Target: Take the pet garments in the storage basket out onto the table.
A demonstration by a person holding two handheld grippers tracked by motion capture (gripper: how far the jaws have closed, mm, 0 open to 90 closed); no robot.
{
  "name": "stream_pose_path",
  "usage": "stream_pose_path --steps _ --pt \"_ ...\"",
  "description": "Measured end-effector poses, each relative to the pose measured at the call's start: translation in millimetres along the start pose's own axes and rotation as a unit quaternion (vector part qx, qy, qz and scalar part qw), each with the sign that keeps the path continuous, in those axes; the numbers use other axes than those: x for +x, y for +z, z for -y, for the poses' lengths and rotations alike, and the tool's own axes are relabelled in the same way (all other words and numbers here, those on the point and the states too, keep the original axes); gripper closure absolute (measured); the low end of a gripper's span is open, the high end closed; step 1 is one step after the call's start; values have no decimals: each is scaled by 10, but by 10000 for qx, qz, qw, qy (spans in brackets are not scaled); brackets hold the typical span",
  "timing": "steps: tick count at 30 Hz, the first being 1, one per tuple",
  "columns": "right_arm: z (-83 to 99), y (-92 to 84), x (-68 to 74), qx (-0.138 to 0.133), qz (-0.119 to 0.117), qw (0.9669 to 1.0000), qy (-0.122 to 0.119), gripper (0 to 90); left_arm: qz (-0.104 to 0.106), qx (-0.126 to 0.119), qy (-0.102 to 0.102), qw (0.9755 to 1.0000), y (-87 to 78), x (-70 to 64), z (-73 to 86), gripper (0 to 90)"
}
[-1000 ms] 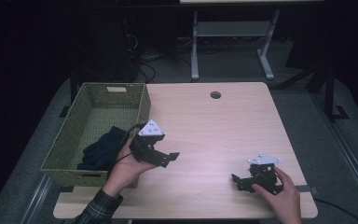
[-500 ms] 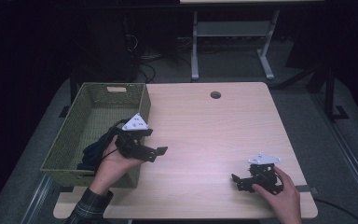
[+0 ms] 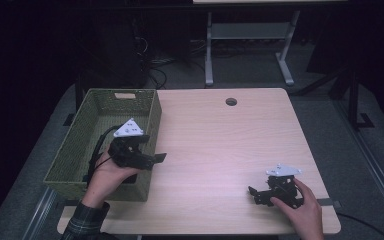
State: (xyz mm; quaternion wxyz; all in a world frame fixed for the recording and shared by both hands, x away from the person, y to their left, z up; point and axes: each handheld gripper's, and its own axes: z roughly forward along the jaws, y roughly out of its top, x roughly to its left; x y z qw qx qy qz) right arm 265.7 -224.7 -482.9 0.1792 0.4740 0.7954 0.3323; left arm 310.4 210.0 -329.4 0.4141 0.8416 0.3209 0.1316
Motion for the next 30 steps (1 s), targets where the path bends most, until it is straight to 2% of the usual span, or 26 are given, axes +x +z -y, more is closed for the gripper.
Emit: stream_pose_path --steps 9,21,30 --pt "-1 0 2 -5 2 10000 17 4 -161 -35 -92 9998 -141 111 72 144" --pt "-1 0 1 -4 2 10000 13 4 -424 -83 -340 9985 -347 280 229 143" --pt "0 1 1 -4 3 10000 10 4 -539 7 -394 9978 -445 342 344 143"
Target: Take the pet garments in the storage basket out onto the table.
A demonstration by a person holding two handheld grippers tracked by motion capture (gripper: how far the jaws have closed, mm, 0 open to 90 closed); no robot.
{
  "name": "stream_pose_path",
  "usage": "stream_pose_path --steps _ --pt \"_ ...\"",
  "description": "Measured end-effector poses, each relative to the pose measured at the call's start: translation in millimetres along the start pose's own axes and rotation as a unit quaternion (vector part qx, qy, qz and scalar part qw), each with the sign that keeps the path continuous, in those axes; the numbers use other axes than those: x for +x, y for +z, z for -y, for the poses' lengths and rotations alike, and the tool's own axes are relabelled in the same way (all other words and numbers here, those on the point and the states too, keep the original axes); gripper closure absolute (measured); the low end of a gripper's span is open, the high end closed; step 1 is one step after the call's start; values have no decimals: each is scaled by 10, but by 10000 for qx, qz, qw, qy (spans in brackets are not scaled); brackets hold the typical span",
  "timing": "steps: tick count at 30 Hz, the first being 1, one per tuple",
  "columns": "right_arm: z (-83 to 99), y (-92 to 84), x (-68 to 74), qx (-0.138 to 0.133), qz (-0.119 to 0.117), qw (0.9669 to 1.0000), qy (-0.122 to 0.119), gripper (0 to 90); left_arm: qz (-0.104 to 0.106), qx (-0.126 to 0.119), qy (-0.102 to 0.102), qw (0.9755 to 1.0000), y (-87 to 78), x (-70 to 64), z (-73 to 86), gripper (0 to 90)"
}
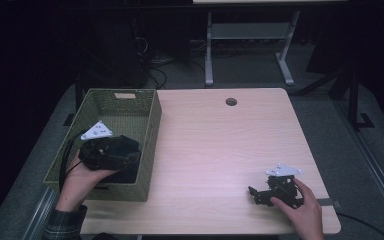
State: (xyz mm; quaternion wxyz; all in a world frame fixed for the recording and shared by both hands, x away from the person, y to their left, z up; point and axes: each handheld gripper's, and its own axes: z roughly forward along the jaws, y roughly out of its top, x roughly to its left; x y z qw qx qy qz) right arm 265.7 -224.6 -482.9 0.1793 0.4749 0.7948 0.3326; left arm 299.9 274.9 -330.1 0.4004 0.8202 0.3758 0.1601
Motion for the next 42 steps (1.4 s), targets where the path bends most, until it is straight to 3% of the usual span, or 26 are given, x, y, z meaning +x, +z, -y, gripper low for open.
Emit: stream_pose_path --steps 16,34,37,42 --pt "0 0 0 1 -1 10000 0 4 -227 71 -228 9995 -168 141 247 143" --pt "0 0 0 1 -1 10000 -1 4 -201 353 -425 9983 -119 196 498 146" --pt "0 0 0 1 -2 10000 0 4 -201 391 -490 9978 -100 213 516 163" --pt "0 0 0 0 -1 10000 -2 4 -165 378 -473 9980 -103 233 535 280"
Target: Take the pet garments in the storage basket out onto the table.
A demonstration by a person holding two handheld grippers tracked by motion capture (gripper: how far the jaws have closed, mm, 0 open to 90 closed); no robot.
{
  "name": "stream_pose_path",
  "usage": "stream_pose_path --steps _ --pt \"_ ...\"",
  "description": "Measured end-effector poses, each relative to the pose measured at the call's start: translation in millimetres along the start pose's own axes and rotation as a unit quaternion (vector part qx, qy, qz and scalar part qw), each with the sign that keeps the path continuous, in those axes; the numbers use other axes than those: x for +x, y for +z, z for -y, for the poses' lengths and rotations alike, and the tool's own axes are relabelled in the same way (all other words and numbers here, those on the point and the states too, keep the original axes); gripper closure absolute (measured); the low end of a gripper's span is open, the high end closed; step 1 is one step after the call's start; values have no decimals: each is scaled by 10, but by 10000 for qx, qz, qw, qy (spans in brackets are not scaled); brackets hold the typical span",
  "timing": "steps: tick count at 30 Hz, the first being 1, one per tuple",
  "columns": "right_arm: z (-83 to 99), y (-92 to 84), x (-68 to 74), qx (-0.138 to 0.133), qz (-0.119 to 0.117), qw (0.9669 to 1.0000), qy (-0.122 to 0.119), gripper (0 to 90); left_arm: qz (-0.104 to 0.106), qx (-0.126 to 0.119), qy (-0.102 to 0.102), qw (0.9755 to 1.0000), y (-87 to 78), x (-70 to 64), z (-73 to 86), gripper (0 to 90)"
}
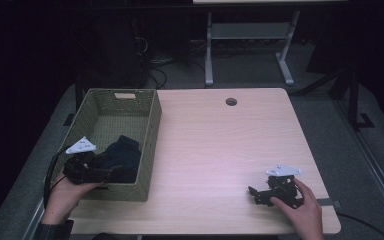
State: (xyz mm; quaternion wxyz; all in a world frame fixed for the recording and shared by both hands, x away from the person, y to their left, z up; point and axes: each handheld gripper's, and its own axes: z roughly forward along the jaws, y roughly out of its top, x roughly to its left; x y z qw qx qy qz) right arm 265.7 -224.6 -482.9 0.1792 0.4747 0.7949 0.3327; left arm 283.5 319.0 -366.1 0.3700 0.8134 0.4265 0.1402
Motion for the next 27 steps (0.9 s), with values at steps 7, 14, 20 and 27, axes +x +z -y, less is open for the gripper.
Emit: stream_pose_path --steps 7,14,20,27 --pt "0 0 0 1 -1 10000 2 4 140 66 123 9998 -7 8 6 585" --pt "0 0 0 1 0 10000 2 4 177 76 64 9998 -7 46 -3 709" --pt "-1 0 -1 2 6 10000 -2 4 176 -26 13 9998 -43 102 -45 713" --pt "-3 3 -3 2 15 10000 -6 4 154 -248 -56 9996 -149 175 -132 713"
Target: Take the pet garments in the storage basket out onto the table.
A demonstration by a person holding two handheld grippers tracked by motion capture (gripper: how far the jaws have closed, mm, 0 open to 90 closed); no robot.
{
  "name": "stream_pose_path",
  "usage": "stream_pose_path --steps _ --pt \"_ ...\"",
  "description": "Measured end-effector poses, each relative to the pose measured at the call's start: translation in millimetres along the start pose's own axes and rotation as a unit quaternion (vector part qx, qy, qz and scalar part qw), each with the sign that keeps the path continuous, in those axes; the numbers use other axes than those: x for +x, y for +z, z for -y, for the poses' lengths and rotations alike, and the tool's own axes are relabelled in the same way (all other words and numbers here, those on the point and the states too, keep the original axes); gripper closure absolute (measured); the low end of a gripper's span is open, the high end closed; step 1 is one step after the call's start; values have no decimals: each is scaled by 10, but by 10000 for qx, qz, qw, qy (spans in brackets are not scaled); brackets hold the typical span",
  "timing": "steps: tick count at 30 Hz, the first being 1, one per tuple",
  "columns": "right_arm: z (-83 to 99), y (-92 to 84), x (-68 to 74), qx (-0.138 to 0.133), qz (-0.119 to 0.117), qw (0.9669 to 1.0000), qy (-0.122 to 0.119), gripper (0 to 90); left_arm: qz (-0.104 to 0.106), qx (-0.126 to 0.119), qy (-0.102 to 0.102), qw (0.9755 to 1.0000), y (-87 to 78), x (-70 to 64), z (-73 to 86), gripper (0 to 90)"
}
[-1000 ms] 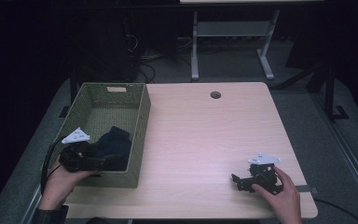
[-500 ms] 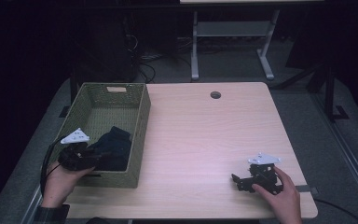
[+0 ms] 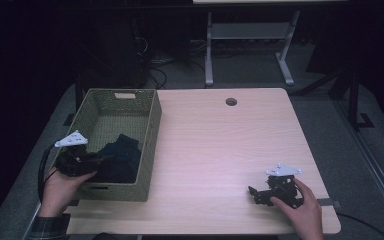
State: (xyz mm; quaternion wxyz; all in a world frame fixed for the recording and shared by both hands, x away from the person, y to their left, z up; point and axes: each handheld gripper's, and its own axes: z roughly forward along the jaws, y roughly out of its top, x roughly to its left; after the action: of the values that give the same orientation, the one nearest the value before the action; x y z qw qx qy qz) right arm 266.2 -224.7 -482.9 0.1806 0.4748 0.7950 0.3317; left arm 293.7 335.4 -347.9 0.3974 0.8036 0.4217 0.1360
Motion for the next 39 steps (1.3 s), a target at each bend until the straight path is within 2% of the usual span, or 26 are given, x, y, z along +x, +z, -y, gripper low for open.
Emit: stream_pose_path --steps 9,21,32,39 --pt "-1 1 -1 -1 1 10000 -1 4 -112 -357 -26 9993 -151 72 -175 713" --pt "-3 4 -3 -2 4 10000 3 4 -115 -747 -89 9971 -343 159 -358 714" --pt "-5 5 -3 -2 5 10000 10 4 -75 -926 49 9957 -429 161 -598 715" --pt "-5 5 -3 -1 5 10000 7 4 19 -1122 161 9936 -524 123 -796 716"
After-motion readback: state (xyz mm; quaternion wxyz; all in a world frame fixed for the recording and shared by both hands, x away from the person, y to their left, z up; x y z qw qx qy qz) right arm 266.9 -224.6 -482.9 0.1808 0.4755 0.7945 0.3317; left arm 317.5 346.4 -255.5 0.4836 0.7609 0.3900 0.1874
